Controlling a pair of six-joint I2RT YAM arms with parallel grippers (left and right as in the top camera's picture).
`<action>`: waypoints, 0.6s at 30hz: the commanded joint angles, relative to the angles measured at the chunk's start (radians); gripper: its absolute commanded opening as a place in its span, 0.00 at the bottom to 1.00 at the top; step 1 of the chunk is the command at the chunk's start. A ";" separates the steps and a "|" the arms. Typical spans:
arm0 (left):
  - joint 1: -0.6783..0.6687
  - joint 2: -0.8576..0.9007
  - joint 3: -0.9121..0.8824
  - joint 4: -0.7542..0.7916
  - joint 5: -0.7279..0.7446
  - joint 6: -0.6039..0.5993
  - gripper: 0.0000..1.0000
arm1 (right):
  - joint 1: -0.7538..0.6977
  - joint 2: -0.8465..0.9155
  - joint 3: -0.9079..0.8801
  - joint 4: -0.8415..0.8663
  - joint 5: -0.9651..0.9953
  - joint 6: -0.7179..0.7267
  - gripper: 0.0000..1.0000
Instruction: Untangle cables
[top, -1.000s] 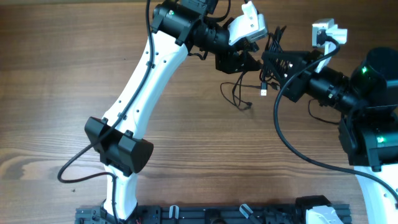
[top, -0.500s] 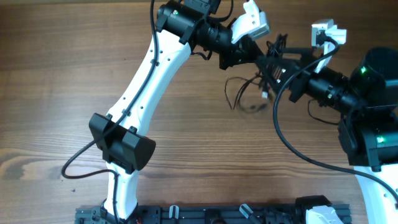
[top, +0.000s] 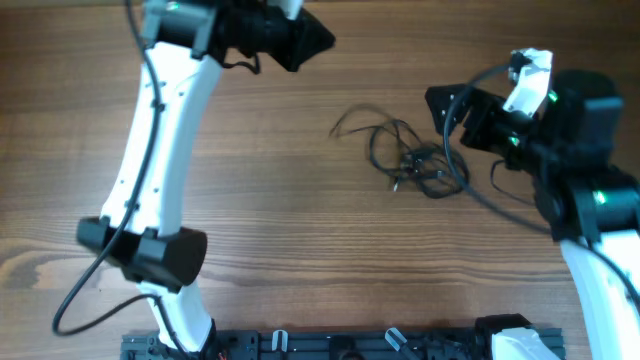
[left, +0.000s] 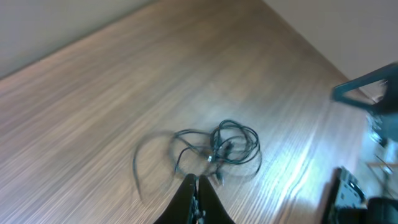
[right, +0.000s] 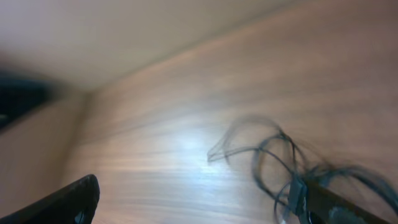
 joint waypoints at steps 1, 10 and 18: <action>0.018 -0.071 0.002 -0.006 -0.074 -0.081 0.07 | 0.001 0.102 0.009 -0.045 0.132 0.063 1.00; 0.020 -0.164 0.002 -0.010 -0.348 -0.346 0.24 | 0.003 0.409 0.006 -0.290 0.241 0.361 1.00; 0.020 -0.172 0.002 -0.067 -0.348 -0.346 0.25 | 0.079 0.601 0.005 -0.371 0.076 0.709 0.99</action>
